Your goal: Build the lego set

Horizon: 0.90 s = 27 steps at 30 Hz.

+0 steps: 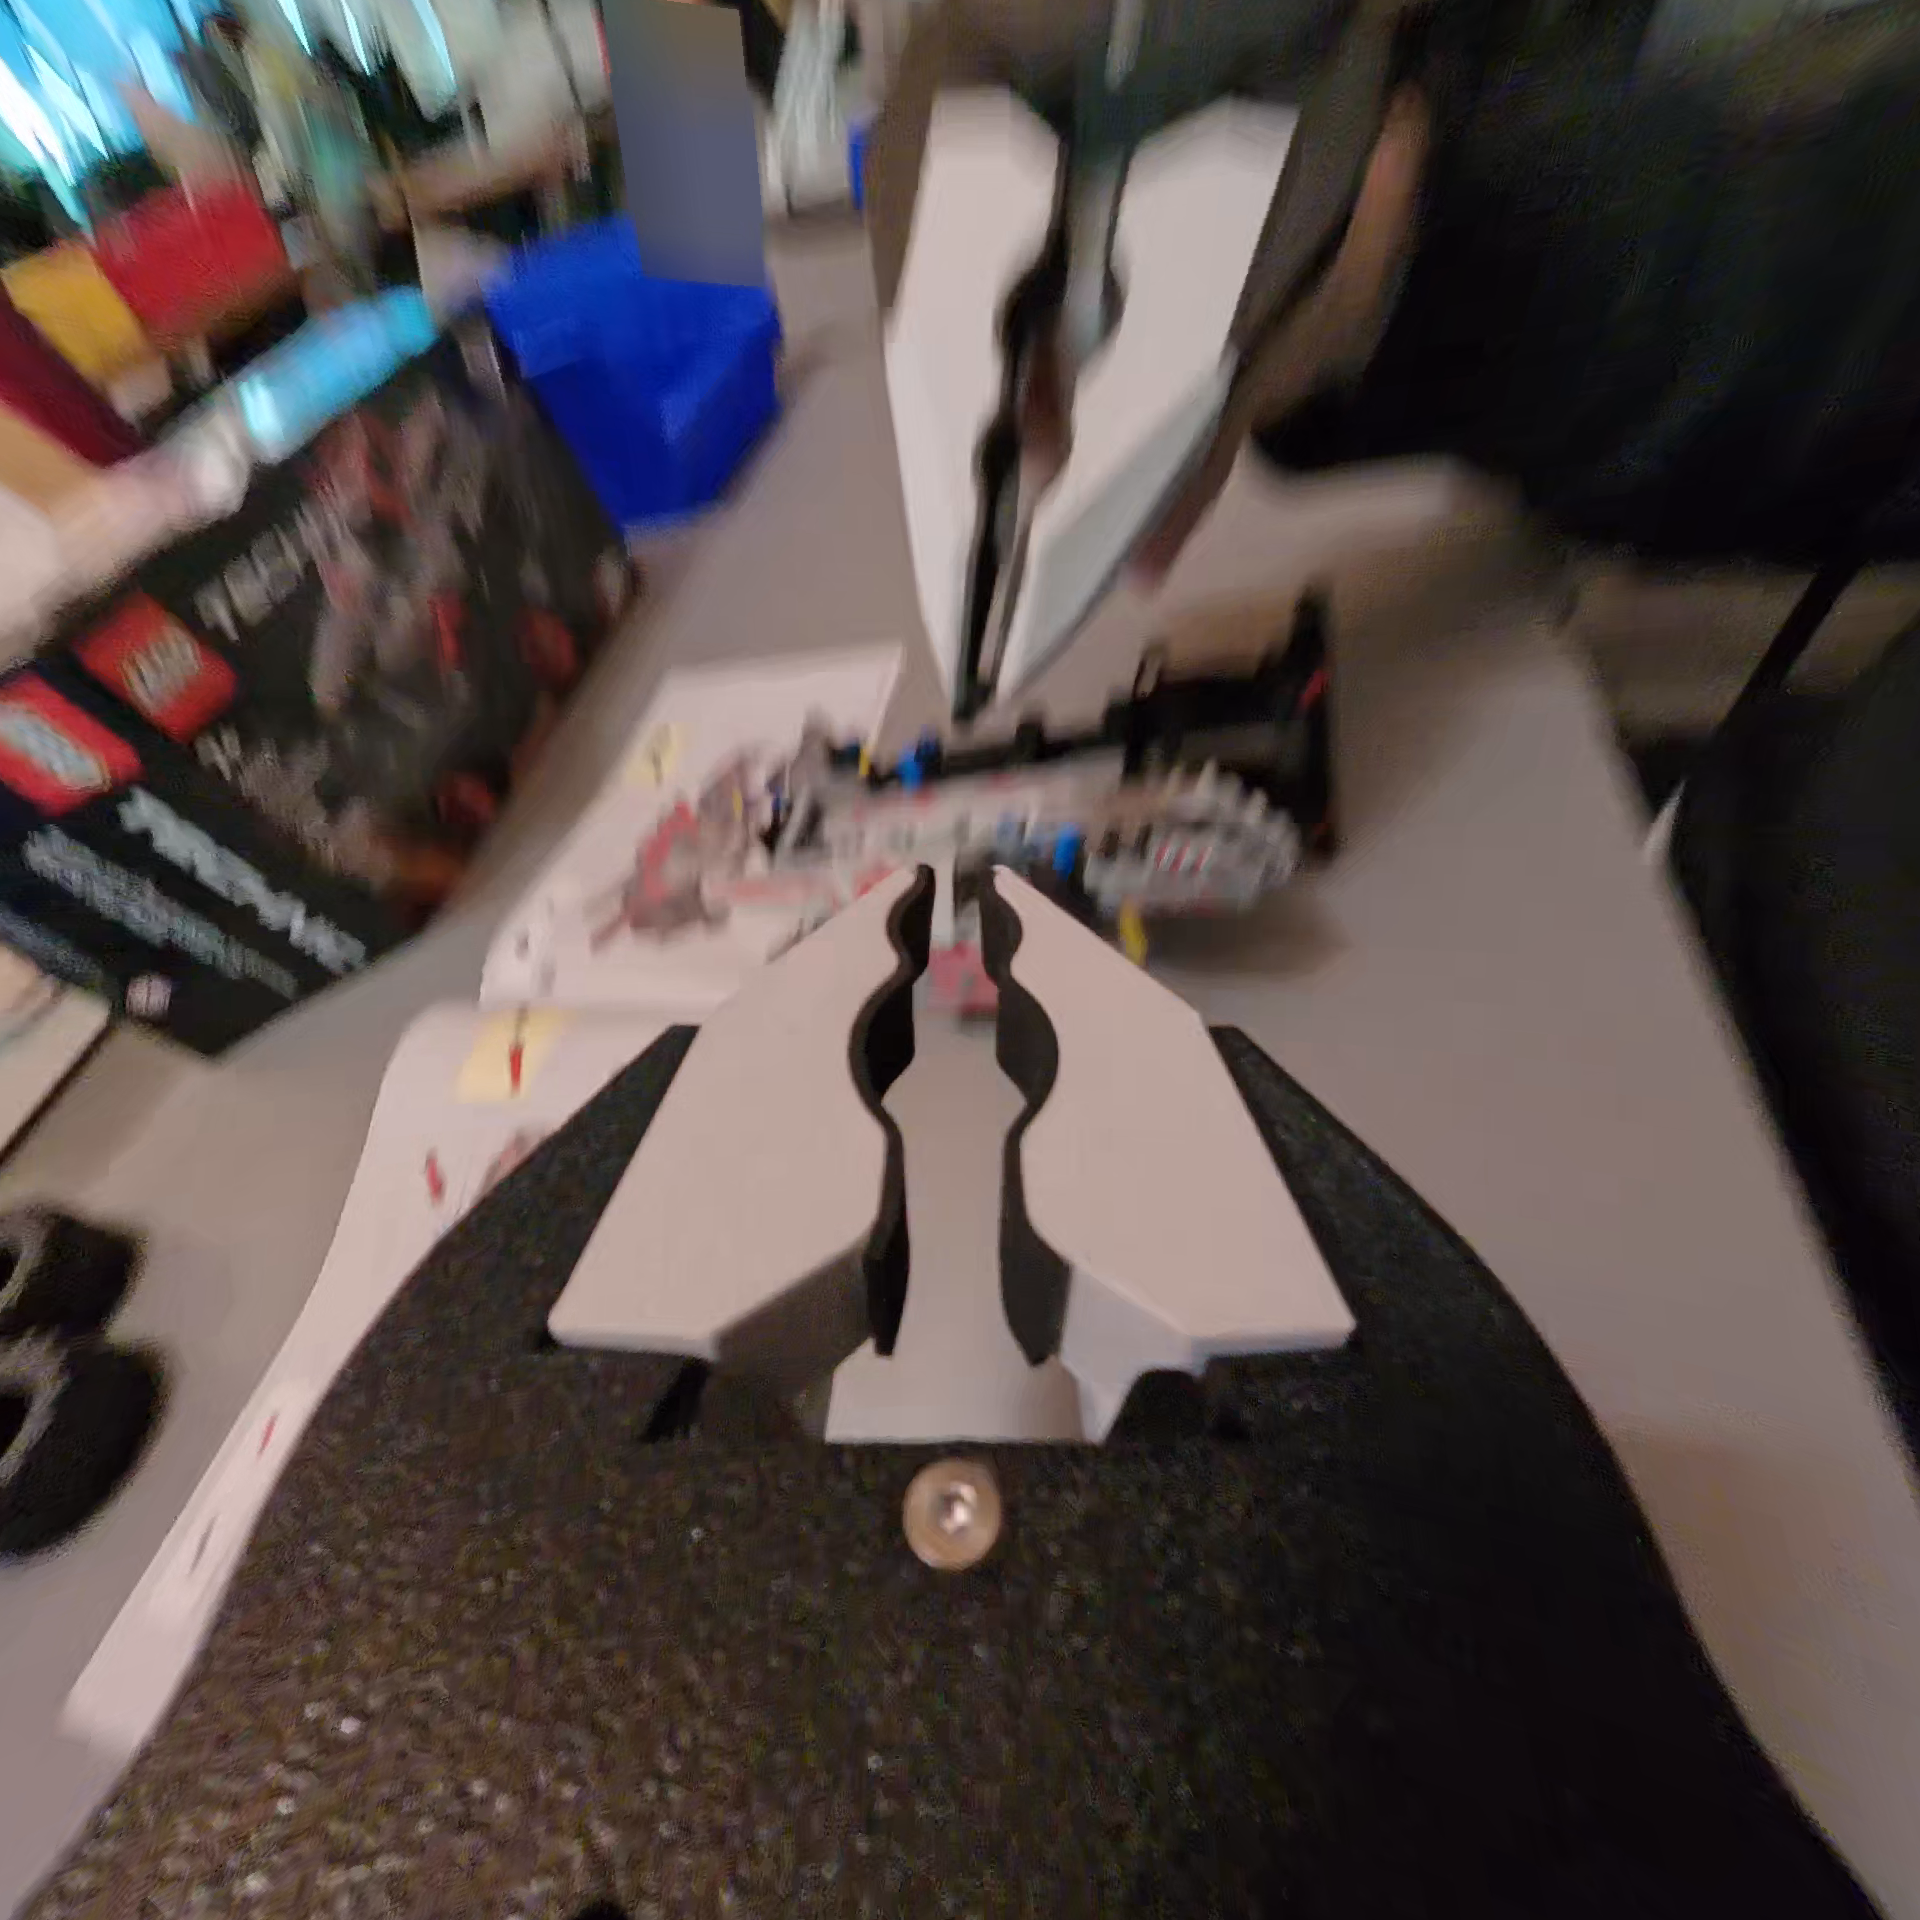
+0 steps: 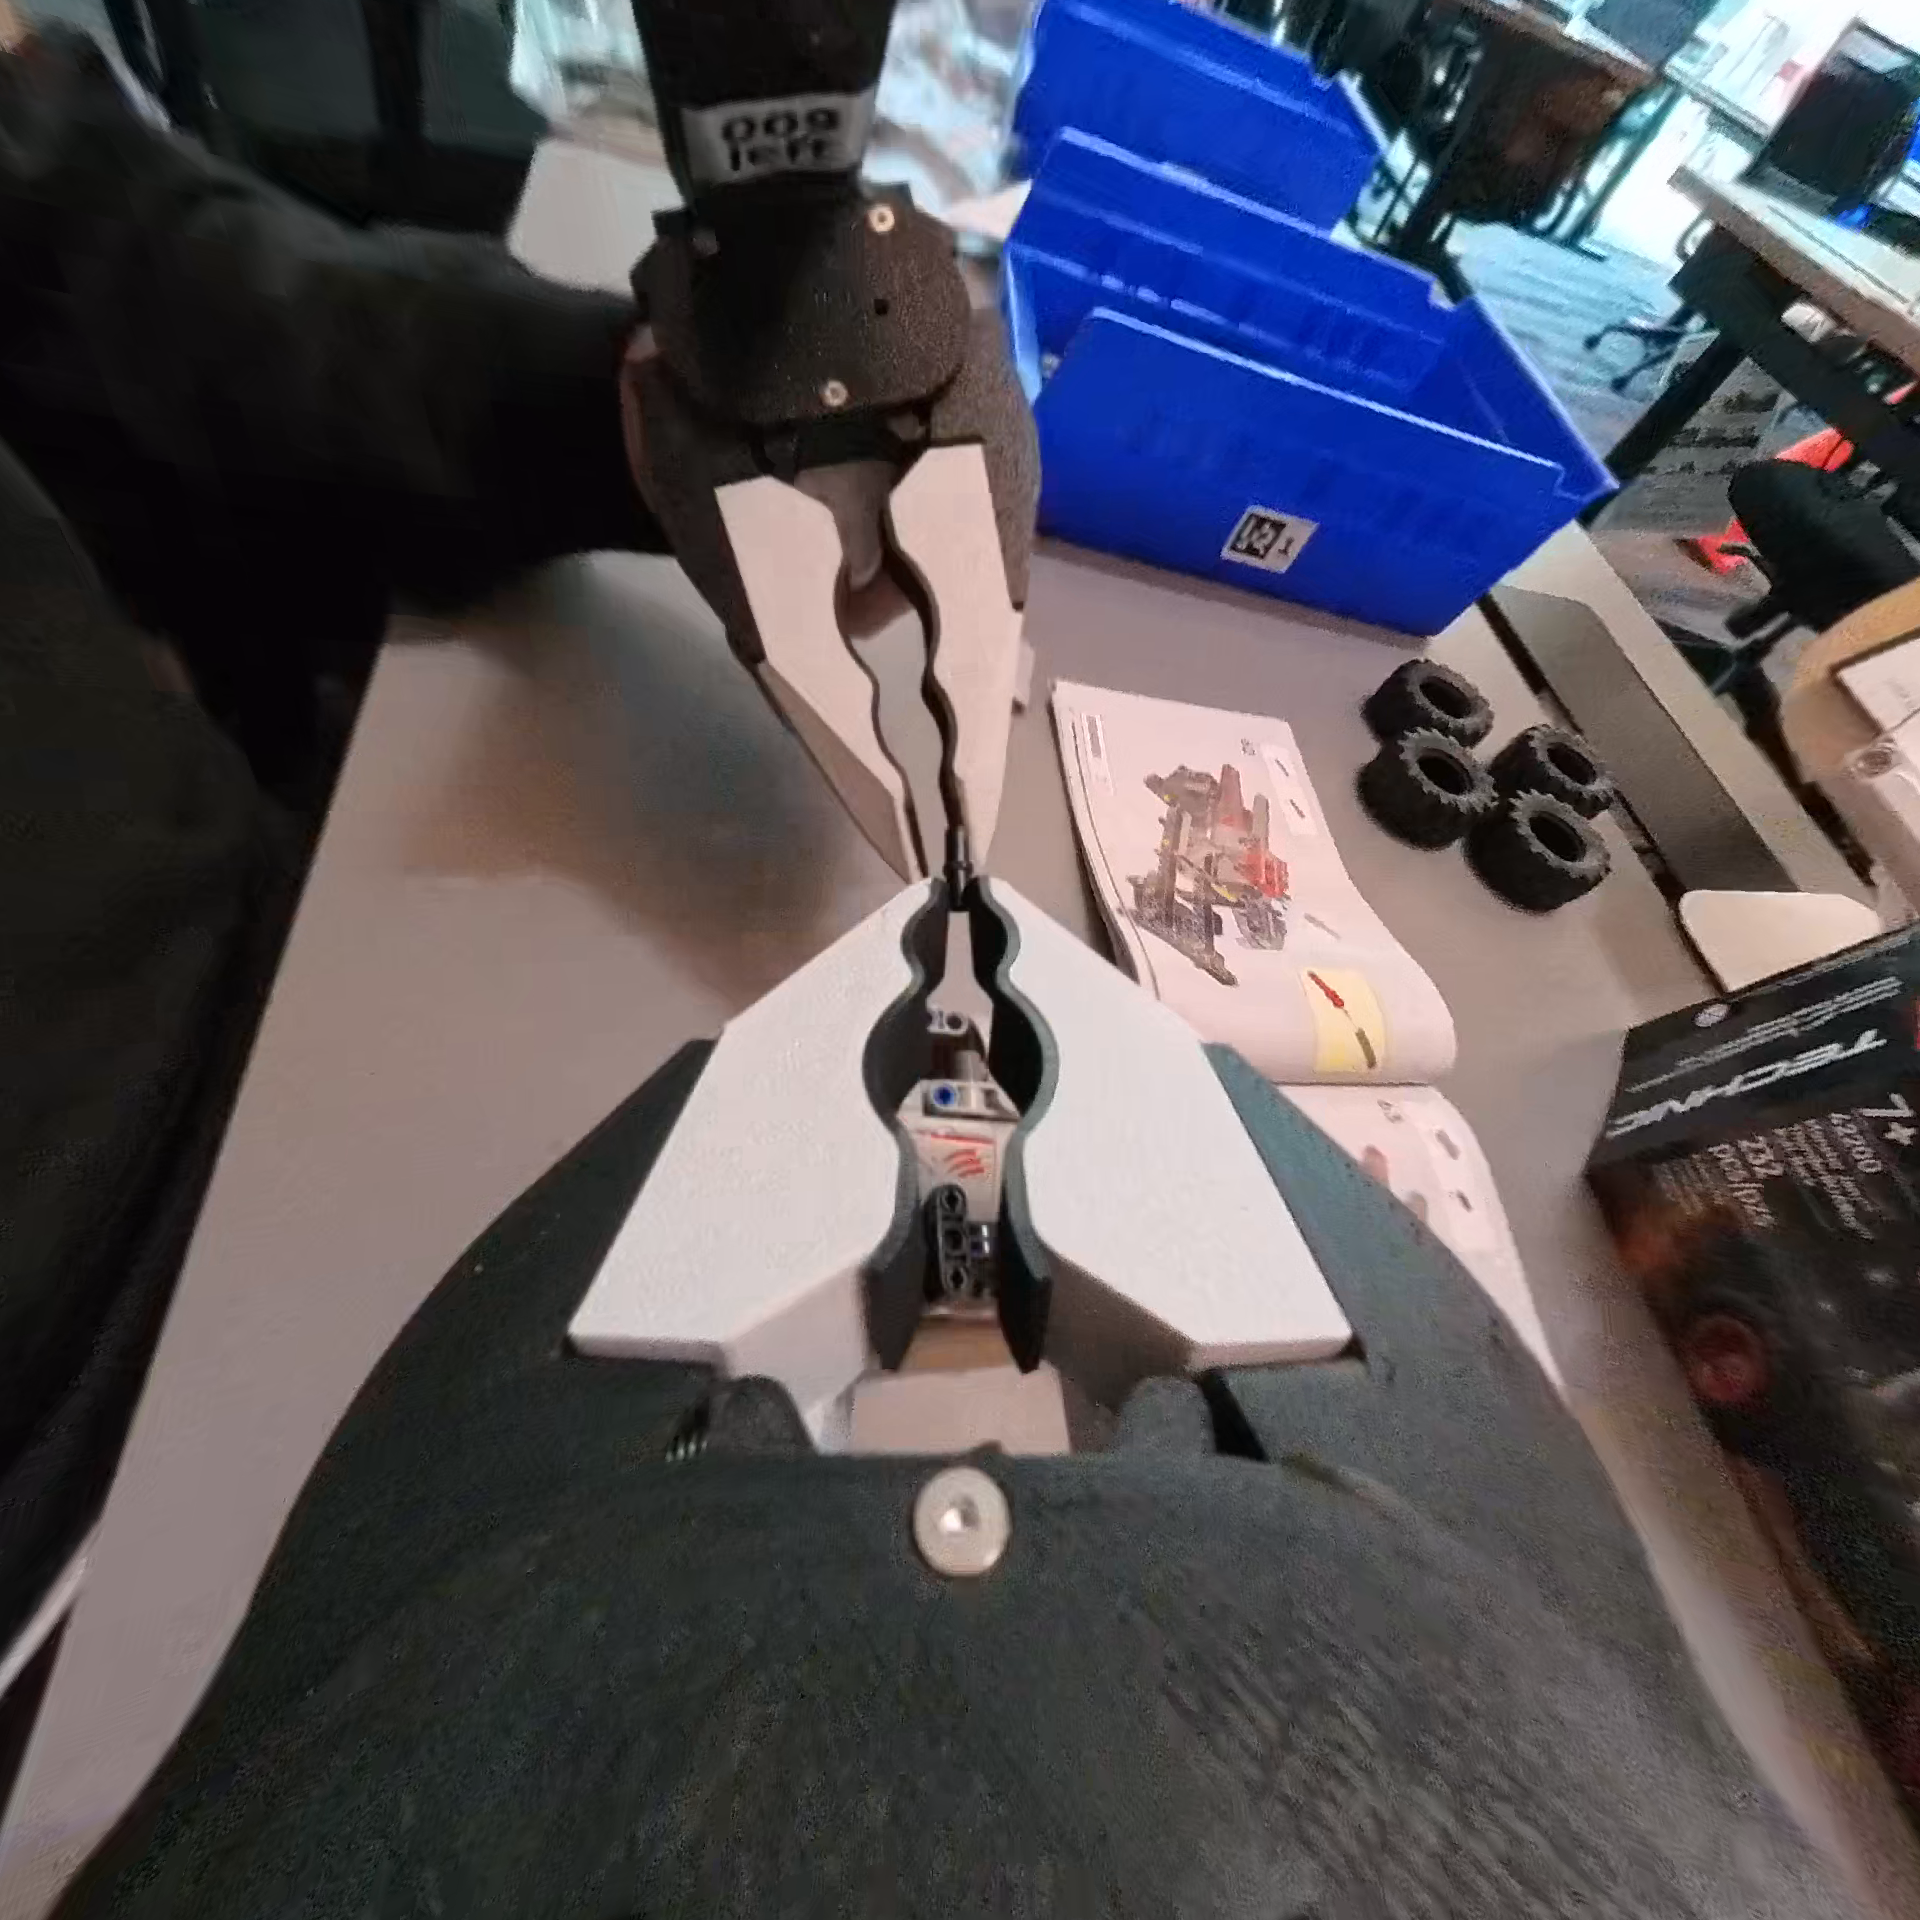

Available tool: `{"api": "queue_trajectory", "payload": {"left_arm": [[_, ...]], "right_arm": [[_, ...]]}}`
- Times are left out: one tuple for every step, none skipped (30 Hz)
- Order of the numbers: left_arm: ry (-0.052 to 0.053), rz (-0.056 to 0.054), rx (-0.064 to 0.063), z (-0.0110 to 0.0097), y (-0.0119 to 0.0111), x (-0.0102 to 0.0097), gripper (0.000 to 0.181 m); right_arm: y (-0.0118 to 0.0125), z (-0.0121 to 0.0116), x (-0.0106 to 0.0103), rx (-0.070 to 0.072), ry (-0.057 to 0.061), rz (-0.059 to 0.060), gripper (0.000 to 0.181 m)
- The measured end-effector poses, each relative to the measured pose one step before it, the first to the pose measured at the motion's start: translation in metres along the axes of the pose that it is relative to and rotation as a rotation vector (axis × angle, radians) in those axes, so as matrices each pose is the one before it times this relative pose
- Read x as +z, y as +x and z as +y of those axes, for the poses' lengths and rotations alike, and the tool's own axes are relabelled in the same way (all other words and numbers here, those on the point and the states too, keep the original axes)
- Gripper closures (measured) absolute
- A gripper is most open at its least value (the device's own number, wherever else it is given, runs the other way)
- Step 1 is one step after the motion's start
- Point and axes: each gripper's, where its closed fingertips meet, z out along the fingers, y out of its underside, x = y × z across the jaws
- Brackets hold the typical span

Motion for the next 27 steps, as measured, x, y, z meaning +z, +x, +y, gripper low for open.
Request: {"api": "queue_trajectory", "payload": {"left_arm": [[0.0981, 0.025, -0.019, -0.01838, 0.00331, -0.00446, 0.175], [0.0645, 0.0161, -0.0097, -0.01262, 0.00273, -0.00208, 0.175], [0.0317, -0.0098, -0.0013, -0.0068, -0.0007, -0.00045, 0.175], [0.0102, -0.0172, 0.0083, -0.00287, -0.0017, 0.00029, 0.176], [0.0055, -0.001, 0.0122, -0.00174, 0.00064, 0.00039, 0.177], [0.0034, 0.0109, 0.0048, -0.00098, 0.00189, 0.0005, 0.177], [0.0065, 0.0137, -0.0051, -0.00118, 0.00203, 0.00048, 0.176], [0.0088, 0.012, -0.0091, -0.00129, 0.00161, 0.00053, 0.173], [0.007, 0.0078, -0.0091, -0.00088, 0.00093, 0.00091, 0.172], [0.0032, 0.0009, -0.0053, 0.00005, -0.00001, 0.00125, 0.172], [-0.002, 0.0035, -0.0008, 0.00077, 0.00035, 0.00141, 0.174], [-0.0008, 0.0024, 0.0016, 0.00057, 0.00039, 0.00104, 0.179], [-0.0039, -0.0012, 0.008, 0.0011, -0.00033, 0.00054, 0.179], [-0.0062, 0.0021, 0.0077, 0.00132, 0.00018, 0.00024, 0.179], [-0.0112, -0.0033, 0.0018, 0.00136, -0.00089, 0.00046, 0.179], [-0.0179, -0.0069, 0.0044, 0.00225, -0.00148, 0.0008, 0.18], [-0.0297, 0.0018, 0.0109, 0.00443, -0.00052, 0.00129, 0.18], [-0.0379, 0.0127, 0.0117, 0.0057, 0.00074, 0.0018, 0.18], [-0.0404, 0.0081, 0.009, 0.00596, -0.00037, 0.00142, 0.179], [-0.0444, 0.0046, 0.0092, 0.0069, -0.00204, 0.00049, 0.179], [-0.0453, 0.012, 0.0045, 0.00676, -0.00227, 0.00002, 0.179], [-0.0381, 0.0245, -0.005, 0.00542, -0.00153, -0.00009, 0.179], [-0.0308, 0.0355, -0.0117, 0.00374, -0.00087, 0.00041, 0.179], [-0.0294, 0.0304, -0.0072, 0.00261, -0.00192, 0.00101, 0.179], [-0.0329, 0.025, 0.006, 0.0023, -0.00269, 0.00166, 0.179], [-0.038, 0.0236, 0.0165, 0.00219, -0.00269, 0.00217, 0.179], [-0.0445, 0.023, 0.0217, 0.00248, -0.00273, 0.00281, 0.179]], "right_arm": [[-0.00035, -0.00569, -0.00095, 0.0409, 0.0509, -0.0101, 0.178], [-0.00136, -0.00541, -0.00088, 0.0217, 0.0471, -0.0102, 0.178], [-0.00105, -0.00419, -0.00063, 0.0131, 0.0366, -0.003, 0.178], [-0.00228, -0.00294, -0.00037, 0.0075, 0.024, -0.0089, 0.178], [-0.00273, -0.00277, -0.00017, -0.0044, 0.0196, -0.007, 0.178], [0.00075, -0.0009, -0.00072, -0.0133, 0.0052, 0.0166, 0.178], [-0.00083, -0.00096, -0.00104, -0.0147, 0.0054, 0.004, 0.178], [-0.00134, -0.00088, -0.00108, -0.0027, 0.0035, -0.0036, 0.178], [0.00026, -0.00108, -0.0008, -0.0016, 0.0048, 0.0068, 0.178], [-0.00029, -0.00073, -0.00024, -0.0107, 0.0024, 0.0054, 0.178], [-0.00319, -0.00085, 0.00046, -0.0131, 0.0009, -0.0131, 0.178], [-0.00053, -0.00035, 0.00075, -0.0091, -0.0032, 0.0045, 0.178], [0.00199, 0.00154, 0.00036, -0.0153, -0.0148, 0.019, 0.178], [0.00038, 0.00114, -0.0002, -0.0123, -0.0085, 0.003, 0.178], [-0.00011, 0.00076, -0.00016, -0.0001, -0.0037, -0.0048, 0.178], [0.00042, 0.00137, 0.00044, 0.0033, -0.0029, -0.0024, 0.178], [0.00113, 0.00228, 0.00072, -0.0023, -0.0029, 0.0017, 0.178], [-0.00006, 0.00414, 0.00077, -0.0077, -0.012, -0.0078, 0.178], [-0.00116, 0.00579, 0.00088, 0.0014, -0.0227, -0.0222, 0.178], [0.00042, 0.00763, 0.00029, 0.0148, -0.0366, -0.0195, 0.177], [0.00476, 0.00841, -0.00046, 0.0142, -0.0408, 0.0035, 0.167], [0.00638, 0.00794, -0.00143, 0.0069, -0.0358, 0.0117, 0.153], [0.00492, 0.00651, -0.00187, 0.0159, -0.0256, -0.0035, 0.143], [0.00402, 0.00487, -0.00158, 0.0364, -0.0197, -0.0195, 0.135], [0.0052, 0.00348, -0.00097, 0.04, -0.0193, -0.0211, 0.131], [0.00832, 0.00187, -0.0007, 0.0276, -0.0127, -0.005, 0.133], [0.0075, 0.00079, -0.00007, 0.0188, -0.0025, -0.0111, 0.134]]}}
